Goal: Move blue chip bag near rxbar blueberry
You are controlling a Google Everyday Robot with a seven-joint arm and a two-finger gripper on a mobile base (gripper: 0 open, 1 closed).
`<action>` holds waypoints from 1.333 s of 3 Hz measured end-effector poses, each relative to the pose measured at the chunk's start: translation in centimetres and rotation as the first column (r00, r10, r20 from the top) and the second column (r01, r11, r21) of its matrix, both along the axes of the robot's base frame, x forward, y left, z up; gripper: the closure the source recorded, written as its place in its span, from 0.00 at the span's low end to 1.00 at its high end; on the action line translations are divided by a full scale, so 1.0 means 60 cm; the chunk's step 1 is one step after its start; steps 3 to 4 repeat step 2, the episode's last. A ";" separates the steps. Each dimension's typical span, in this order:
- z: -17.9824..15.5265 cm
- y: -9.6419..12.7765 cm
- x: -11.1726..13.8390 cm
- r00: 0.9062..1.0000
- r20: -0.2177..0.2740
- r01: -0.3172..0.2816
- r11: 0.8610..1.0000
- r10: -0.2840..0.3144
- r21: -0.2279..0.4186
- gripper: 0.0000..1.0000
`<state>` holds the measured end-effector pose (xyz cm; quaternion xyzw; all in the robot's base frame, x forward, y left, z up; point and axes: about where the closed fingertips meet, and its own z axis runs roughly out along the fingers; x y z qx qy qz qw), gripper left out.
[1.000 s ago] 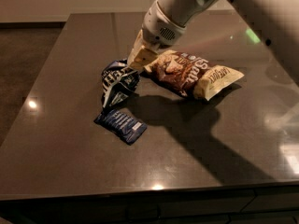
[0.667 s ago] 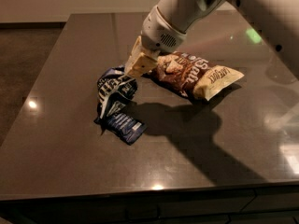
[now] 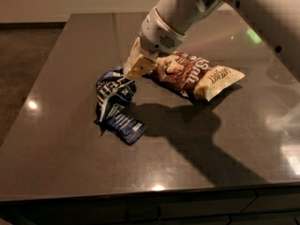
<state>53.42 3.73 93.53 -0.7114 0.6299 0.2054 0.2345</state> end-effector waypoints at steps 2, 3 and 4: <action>-0.002 0.005 0.000 1.000 0.000 -0.004 1.000 0.004 0.001 0.00; -0.002 0.005 0.000 1.000 0.000 -0.004 1.000 0.004 0.001 0.00; -0.002 0.005 0.000 1.000 0.000 -0.004 1.000 0.004 0.001 0.00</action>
Offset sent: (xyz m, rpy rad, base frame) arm -0.0001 0.0017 -0.0006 0.0005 0.0000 0.0022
